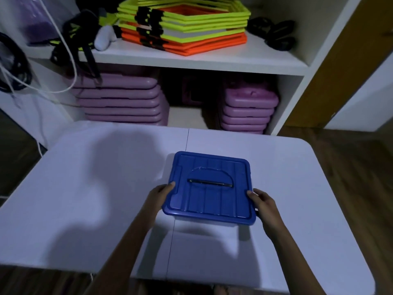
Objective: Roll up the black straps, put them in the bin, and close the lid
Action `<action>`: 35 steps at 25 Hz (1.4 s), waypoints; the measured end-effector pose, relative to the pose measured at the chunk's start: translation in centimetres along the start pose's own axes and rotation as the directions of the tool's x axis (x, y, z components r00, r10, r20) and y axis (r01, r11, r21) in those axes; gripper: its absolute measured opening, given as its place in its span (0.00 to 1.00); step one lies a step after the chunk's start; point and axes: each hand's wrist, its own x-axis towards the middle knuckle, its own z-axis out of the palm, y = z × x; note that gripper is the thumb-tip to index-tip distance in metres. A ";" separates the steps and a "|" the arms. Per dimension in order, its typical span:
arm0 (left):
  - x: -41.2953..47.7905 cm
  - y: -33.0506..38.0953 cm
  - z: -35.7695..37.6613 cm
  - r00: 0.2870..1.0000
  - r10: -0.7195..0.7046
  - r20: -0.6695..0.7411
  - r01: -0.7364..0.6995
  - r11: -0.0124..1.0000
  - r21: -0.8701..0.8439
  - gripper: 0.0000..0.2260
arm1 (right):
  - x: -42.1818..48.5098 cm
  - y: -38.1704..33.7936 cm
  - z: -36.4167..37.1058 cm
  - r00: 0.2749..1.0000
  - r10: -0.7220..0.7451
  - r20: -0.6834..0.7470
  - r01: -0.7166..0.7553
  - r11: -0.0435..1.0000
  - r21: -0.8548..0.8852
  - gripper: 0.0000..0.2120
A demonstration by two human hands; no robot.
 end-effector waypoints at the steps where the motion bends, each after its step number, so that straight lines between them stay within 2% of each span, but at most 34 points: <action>1: 0.1 0.4 0.4 0.998 -0.062 0.026 0.063 0.998 -0.029 0.22 | -0.5 0.3 0.0 1.000 -0.018 -0.002 0.018 1.000 0.016 0.19; 2: 0.1 0.7 0.7 0.996 -0.085 0.019 0.085 0.996 -0.028 0.19 | -0.9 0.4 0.1 0.999 -0.041 -0.018 0.042 0.999 0.033 0.17; 3: -0.1 0.7 1.2 0.998 -0.049 -0.026 0.049 0.999 -0.005 0.16 | -1.2 0.4 0.3 0.996 -0.066 -0.052 0.069 0.996 0.050 0.16; 5: -0.8 0.3 1.9 0.978 0.104 -0.182 -0.097 0.994 0.050 0.10 | -1.4 0.3 0.6 0.984 -0.122 -0.131 0.129 0.991 0.046 0.15; 8: -2.4 0.7 3.1 0.888 0.306 -0.344 -0.269 0.951 0.151 0.03 | -1.4 0.6 1.1 0.951 -0.222 -0.216 0.207 0.974 -0.089 0.15; 9: -2.8 0.9 3.5 0.860 0.362 -0.359 -0.305 0.930 0.207 0.04 | -1.5 0.7 1.3 0.941 -0.256 -0.222 0.231 0.964 -0.134 0.16; 11: -3.3 1.1 3.9 0.828 0.415 -0.379 -0.322 0.903 0.285 0.11 | -1.6 0.9 1.4 0.929 -0.298 -0.220 0.259 0.947 -0.190 0.17; 14: -3.3 0.5 3.4 0.818 0.469 -0.331 -0.323 0.853 0.410 0.17 | -2.0 1.2 1.6 0.917 -0.337 -0.215 0.296 0.934 -0.201 0.18; 17: -3.3 -0.2 2.6 0.829 0.513 -0.225 -0.349 0.787 0.509 0.18 | -2.3 1.2 2.2 0.856 -0.469 -0.218 0.404 0.870 -0.284 0.15; 20: -3.5 -0.8 1.8 0.821 0.568 -0.055 -0.423 0.670 0.609 0.20 | -2.5 0.8 2.8 0.842 -0.492 -0.220 0.405 0.847 -0.345 0.15; 24: -3.1 -1.3 1.0 0.824 0.557 0.100 -0.448 0.535 0.716 0.27 | -2.7 1.3 3.0 0.826 -0.542 -0.158 0.419 0.776 -0.472 0.17; 27: -2.8 -1.0 0.9 0.818 0.555 0.149 -0.421 0.402 0.813 0.33 | -2.5 1.4 3.4 0.800 -0.591 -0.101 0.408 0.660 -0.631 0.16; 30: -3.3 -1.0 1.3 0.801 0.567 0.192 -0.393 0.255 0.884 0.33 | -2.9 1.7 3.6 0.797 -0.599 -0.077 0.398 0.617 -0.679 0.16; 33: -2.9 -0.9 1.3 0.799 0.573 0.185 -0.372 0.227 0.900 0.32 | -2.4 1.1 3.4 0.827 -0.558 -0.066 0.335 0.585 -0.738 0.16; 35: -2.6 -1.1 1.5 0.781 0.608 0.140 -0.396 0.310 0.864 0.30 | -2.2 0.6 3.3 0.815 -0.574 -0.073 0.305 0.534 -0.789 0.16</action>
